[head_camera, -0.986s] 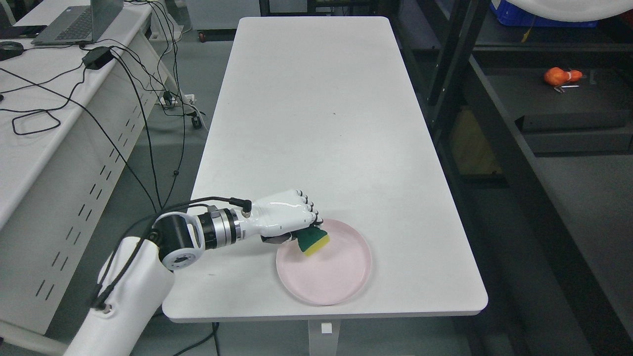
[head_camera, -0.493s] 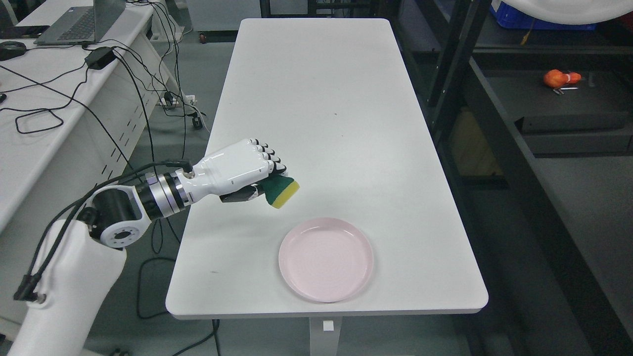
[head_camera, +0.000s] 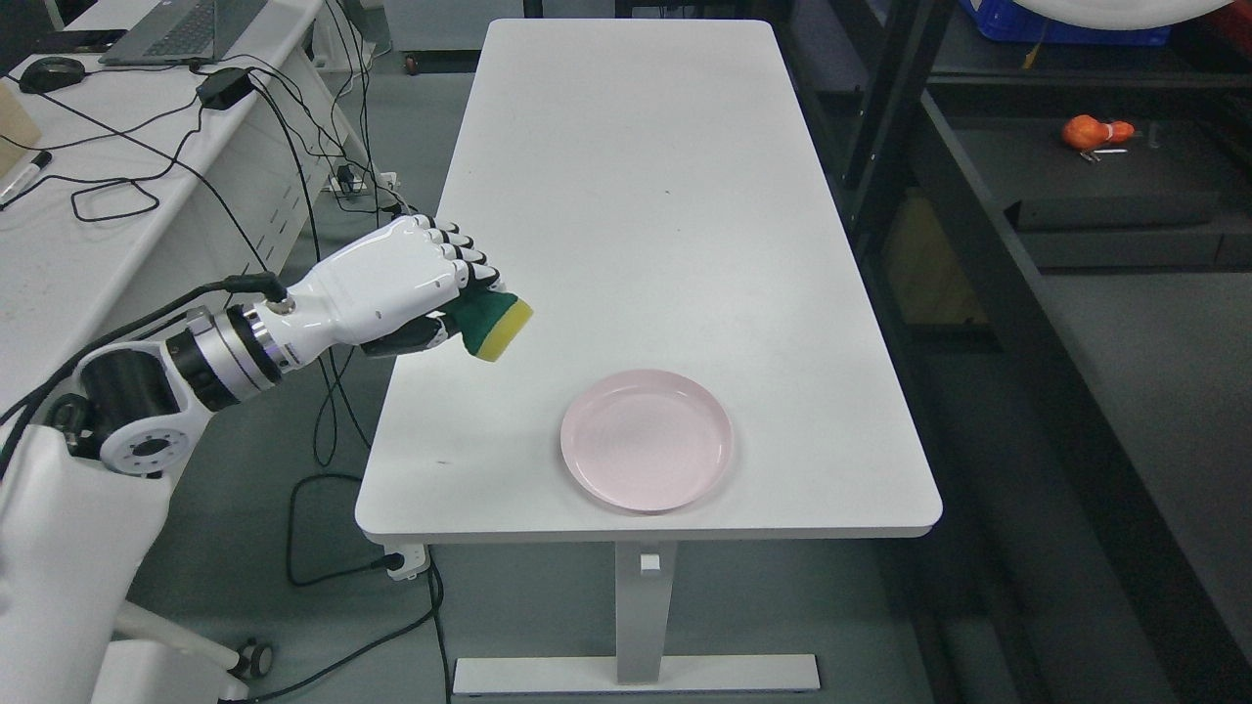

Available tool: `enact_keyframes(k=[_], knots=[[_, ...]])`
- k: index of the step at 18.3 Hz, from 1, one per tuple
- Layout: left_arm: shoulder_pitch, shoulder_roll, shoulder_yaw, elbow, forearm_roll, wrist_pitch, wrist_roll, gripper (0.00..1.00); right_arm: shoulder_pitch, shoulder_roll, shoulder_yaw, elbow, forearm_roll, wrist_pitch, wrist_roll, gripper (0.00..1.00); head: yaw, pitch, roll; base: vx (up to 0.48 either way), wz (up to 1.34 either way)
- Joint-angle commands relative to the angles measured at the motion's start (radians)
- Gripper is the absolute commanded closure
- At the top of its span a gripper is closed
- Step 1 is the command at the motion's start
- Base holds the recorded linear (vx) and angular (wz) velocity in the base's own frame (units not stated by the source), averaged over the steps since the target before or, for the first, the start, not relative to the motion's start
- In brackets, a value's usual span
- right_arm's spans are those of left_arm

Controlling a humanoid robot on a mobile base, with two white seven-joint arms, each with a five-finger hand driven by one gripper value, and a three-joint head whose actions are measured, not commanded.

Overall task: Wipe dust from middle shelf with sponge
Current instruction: 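Carry the sponge in the left hand toward the dark metal shelf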

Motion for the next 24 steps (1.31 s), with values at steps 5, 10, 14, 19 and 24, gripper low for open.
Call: enact_keyframes(k=[5, 10, 14, 19, 24], knots=[[-0.038, -0.045, 0.054, -0.08, 0.012, 0.001, -0.016, 0.99, 0.0, -0.017, 0.0, -0.017, 0.0, 0.073, 0.001, 0.0, 0.0, 0.0, 0.0, -0.215, -0.16], [-0.072, -0.111, -0.036, -0.08, 0.01, 0.001, -0.016, 1.0, 0.0, -0.017, 0.0, -0.017, 0.0, 0.073, 0.001, 0.0, 0.0, 0.0, 0.0, -0.241, -0.27], [-0.099, -0.156, -0.092, -0.076, 0.008, 0.001, -0.018, 0.99, 0.0, -0.017, 0.0, -0.017, 0.0, 0.073, 0.001, 0.0, 0.0, 0.0, 0.0, -0.276, -0.27], [-0.156, -0.231, -0.136, -0.065, 0.001, 0.001, -0.019, 1.0, 0.0, -0.017, 0.0, -0.017, 0.0, 0.073, 0.001, 0.0, 0.0, 0.0, 0.0, -0.341, -0.31], [-0.222, -0.301, -0.184, -0.046, -0.013, 0.001, -0.018, 1.0, 0.0, -0.017, 0.0, -0.017, 0.0, 0.073, 0.001, 0.0, 0.0, 0.0, 0.0, -0.347, -0.46]])
